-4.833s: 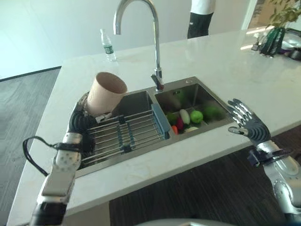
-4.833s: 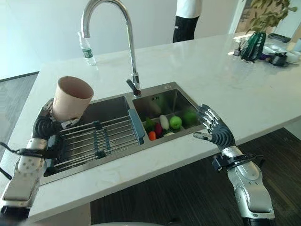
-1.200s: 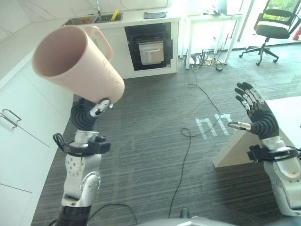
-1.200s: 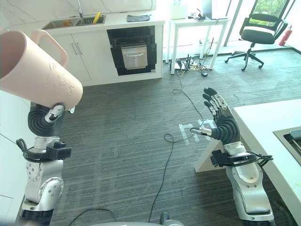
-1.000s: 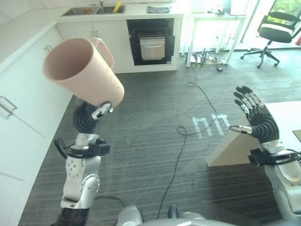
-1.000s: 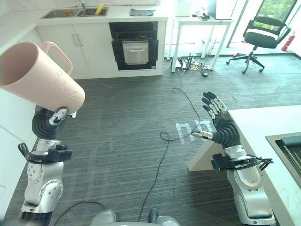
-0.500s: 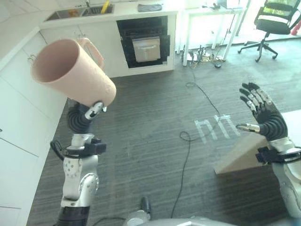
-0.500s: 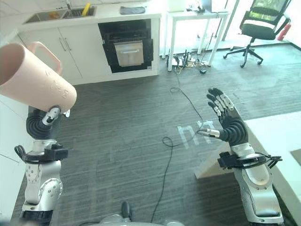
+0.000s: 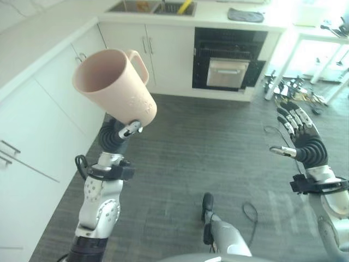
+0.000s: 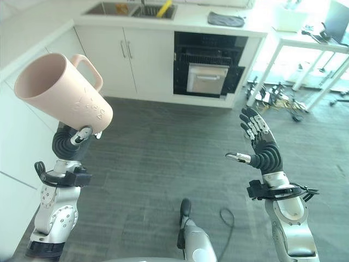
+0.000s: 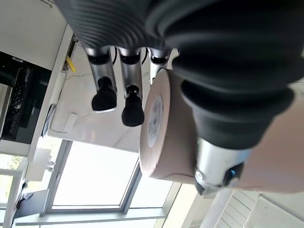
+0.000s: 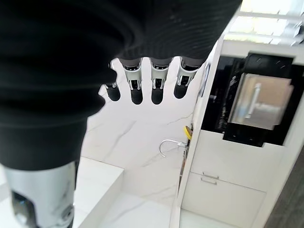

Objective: Place the dishes in the dishwasher.

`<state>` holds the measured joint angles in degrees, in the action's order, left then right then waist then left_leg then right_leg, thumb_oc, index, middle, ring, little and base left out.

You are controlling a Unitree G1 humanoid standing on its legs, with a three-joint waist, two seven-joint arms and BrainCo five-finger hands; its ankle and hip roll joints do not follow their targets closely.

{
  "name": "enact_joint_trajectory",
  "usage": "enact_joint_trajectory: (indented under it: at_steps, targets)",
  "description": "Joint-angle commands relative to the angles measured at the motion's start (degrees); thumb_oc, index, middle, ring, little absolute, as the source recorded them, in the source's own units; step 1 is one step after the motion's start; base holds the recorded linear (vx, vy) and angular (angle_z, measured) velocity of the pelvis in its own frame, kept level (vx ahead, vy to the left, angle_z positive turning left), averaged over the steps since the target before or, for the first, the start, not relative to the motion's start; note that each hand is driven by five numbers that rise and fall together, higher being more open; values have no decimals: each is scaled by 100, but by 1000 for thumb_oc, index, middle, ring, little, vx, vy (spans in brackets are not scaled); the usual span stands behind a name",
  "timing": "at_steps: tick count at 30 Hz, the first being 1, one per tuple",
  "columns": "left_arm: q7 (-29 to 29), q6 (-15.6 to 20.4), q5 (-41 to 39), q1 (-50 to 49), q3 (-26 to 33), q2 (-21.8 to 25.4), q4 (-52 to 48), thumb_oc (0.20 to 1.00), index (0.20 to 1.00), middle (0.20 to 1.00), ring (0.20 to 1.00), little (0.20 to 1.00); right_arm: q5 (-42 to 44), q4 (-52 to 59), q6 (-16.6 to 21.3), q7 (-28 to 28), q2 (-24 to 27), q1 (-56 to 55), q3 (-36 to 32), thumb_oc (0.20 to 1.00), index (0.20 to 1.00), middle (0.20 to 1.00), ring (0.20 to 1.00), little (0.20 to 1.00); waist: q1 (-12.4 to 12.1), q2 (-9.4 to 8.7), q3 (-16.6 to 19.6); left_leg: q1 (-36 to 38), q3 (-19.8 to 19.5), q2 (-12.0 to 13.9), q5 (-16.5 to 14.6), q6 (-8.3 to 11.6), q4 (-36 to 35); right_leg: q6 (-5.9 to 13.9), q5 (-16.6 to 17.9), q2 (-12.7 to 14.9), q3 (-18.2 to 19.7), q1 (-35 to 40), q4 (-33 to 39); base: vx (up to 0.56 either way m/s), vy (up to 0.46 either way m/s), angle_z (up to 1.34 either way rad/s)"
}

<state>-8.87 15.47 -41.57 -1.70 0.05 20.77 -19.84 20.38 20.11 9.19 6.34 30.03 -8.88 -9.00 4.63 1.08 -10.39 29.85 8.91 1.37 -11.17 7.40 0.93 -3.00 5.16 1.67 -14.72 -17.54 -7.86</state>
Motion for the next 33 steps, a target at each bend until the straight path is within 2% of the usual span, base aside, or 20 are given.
enact_joint_trajectory:
  at_steps: [1, 3, 4, 6, 7, 9, 11, 13, 14, 15, 17, 18, 20, 23, 24, 25, 26, 30, 31, 33]
  targets:
    - [29, 302, 26, 35, 297, 349, -423, 200, 200, 200, 200, 200, 212, 563, 248, -112, 79, 124, -42, 1000, 1000, 1000, 1000, 1000, 240, -282, 305, -1139, -61, -55, 151, -619, -300, 1079, 445, 406, 181, 1182, 1253, 336, -251, -68]
    - [47, 234, 12, -24, 346, 294, -458, 200, 200, 200, 200, 200, 224, 595, 183, -55, 100, 97, -103, 1000, 1000, 1000, 1000, 1000, 255, -222, 393, -1351, 100, 151, 705, -342, 637, 861, 282, 258, 134, 1324, 1278, 376, -330, -57]
    - [74, 220, 19, -53, 349, 231, -468, 200, 200, 200, 200, 200, 278, 600, 153, 16, 147, 64, -156, 1000, 1000, 1000, 1000, 1000, 275, -236, 406, -1646, 227, 278, 1142, -86, 1607, 704, 146, 185, 177, 1455, 1286, 305, -320, -35]
    - [43, 271, 33, -139, 322, 126, -452, 200, 200, 200, 200, 200, 231, 550, 191, 112, 155, 16, -201, 1000, 1000, 1000, 1000, 1000, 218, -317, 324, -2577, 282, 418, 1595, 157, 2964, 499, -78, 139, 311, 1769, 1286, 355, -355, -55]
    - [-11, 293, 63, -160, 302, 91, -416, 200, 200, 200, 200, 200, 235, 532, 171, 57, 191, 28, -205, 1000, 1000, 1000, 1000, 1000, 160, -403, 254, -3065, 360, 533, 1470, 73, 3140, 484, -180, 176, 338, 1975, 1286, 354, -279, -52]
    - [-70, 303, 36, -188, 320, 105, -403, 200, 200, 200, 200, 200, 277, 498, 151, 12, 236, 70, -211, 1000, 1000, 1000, 1000, 1000, 98, -438, 191, -3316, 433, 599, 1338, -35, 3043, 494, -288, 178, 375, 2138, 1286, 222, -61, -47]
    - [-171, 389, -49, -343, 404, 161, -432, 200, 200, 200, 200, 200, 320, 442, 119, 11, 272, 170, -205, 1000, 1000, 1000, 1000, 1000, 6, -365, 117, -3221, 623, 660, 1299, -174, 1448, 602, -467, 142, 551, 2334, 1286, 369, 159, -69]
    - [-131, 474, -99, -430, 436, 201, -422, 200, 200, 200, 200, 200, 248, 425, 164, 103, 225, 175, -150, 1000, 1000, 1000, 1000, 1000, -40, -246, 146, -3134, 503, 697, 1548, -123, 31, 714, -586, 78, 721, 2404, 1286, 390, 236, -65]
    - [-132, 503, -120, -466, 439, 206, -417, 200, 200, 200, 200, 200, 214, 448, 184, 135, 204, 137, -135, 1000, 1000, 1000, 1000, 1000, -72, -196, 153, -3071, 419, 784, 1805, -48, -543, 744, -654, 57, 761, 2474, 1286, 417, 233, -53]
    - [-162, 572, -155, -518, 445, 209, -387, 200, 200, 200, 200, 200, 160, 482, 220, 194, 184, 83, -143, 1000, 1000, 1000, 1000, 1000, -92, -161, 145, -3237, 273, 976, 2026, 85, -593, 728, -745, 38, 820, 2586, 1286, 408, 227, -53]
    - [-325, 728, -218, -600, 468, 178, -320, 200, 200, 200, 200, 200, 169, 488, 319, 225, 286, 49, -201, 1000, 1000, 1000, 1000, 1000, -100, -135, 156, -3376, 479, 1157, 2263, 192, -593, 720, -920, 73, 697, 2794, 1286, 417, 293, -69]
    - [-308, 772, -266, -600, 535, 195, -293, 200, 200, 200, 200, 200, 346, 444, 359, 354, 396, 96, -268, 1000, 1000, 1000, 1000, 1000, -103, -154, 189, -3342, 671, 1178, 1970, 139, -593, 765, -997, 204, 560, 2914, 1286, 398, 340, -58]
    - [-212, 744, -267, -517, 552, 223, -254, 200, 200, 200, 200, 200, 414, 442, 358, 453, 401, 89, -305, 1000, 1000, 1000, 1000, 1000, -119, -198, 206, -3193, 680, 989, 1745, -9, -593, 882, -1069, 371, 536, 3133, 1286, 358, 309, -37]
    - [-184, 588, -222, -323, 572, 263, -267, 200, 200, 200, 200, 200, 504, 623, 271, 450, 275, -34, -358, 1000, 1000, 1000, 1000, 1000, -154, -247, 286, -3070, 623, 797, 1595, -178, -593, 1066, -1088, 547, 436, 3199, 1047, 290, 257, -55]
    - [-184, 539, -184, -259, 556, 257, -273, 200, 200, 200, 200, 200, 488, 644, 258, 429, 221, -30, -345, 1000, 1000, 1000, 1000, 1000, -168, -274, 299, -3059, 585, 733, 1557, -225, -593, 1112, -1043, 605, 421, 3152, 903, 308, 296, -84]
    - [-196, 421, -86, -82, 480, 256, -271, 200, 200, 200, 200, 200, 370, 654, 230, 326, 72, 43, -237, 1000, 1000, 1000, 1000, 1000, -215, -344, 320, -2998, 394, 519, 1453, -369, -593, 1270, -765, 756, 402, 2912, 337, 293, 281, -38]
    - [-209, 370, -48, -21, 451, 249, -254, 200, 200, 200, 200, 200, 291, 647, 207, 270, 12, 81, -189, 1000, 1000, 1000, 1000, 1000, -224, -362, 334, -2971, 354, 455, 1427, -426, -593, 1314, -692, 786, 405, 2819, 129, 347, 362, 35]
    - [-195, 221, 124, 136, 320, 290, -210, 200, 200, 200, 200, 200, 88, 638, 198, 204, -226, 143, -51, 1000, 1000, 1000, 1000, 1000, -237, -319, 328, -2790, 25, 170, 1266, -680, -593, 1350, -305, 655, 629, 2071, -1560, 224, 239, 71]
    - [-208, 208, 181, 122, 323, 267, -226, 200, 200, 200, 200, 200, 23, 615, 203, 231, -266, 162, -2, 1000, 1000, 1000, 1000, 1000, -249, -311, 320, -2734, -59, 126, 1225, -698, -593, 1309, -276, 690, 639, 1826, -1704, 225, 103, 58]
    - [-140, 140, 170, 148, 338, 317, -261, 200, 200, 200, 200, 200, 26, 583, 197, 297, -237, 160, 36, 1000, 1000, 1000, 1000, 1000, -265, -313, 306, -2672, -156, 140, 1188, -666, -593, 1199, -463, 733, 429, 1794, -1051, 190, -28, 24]
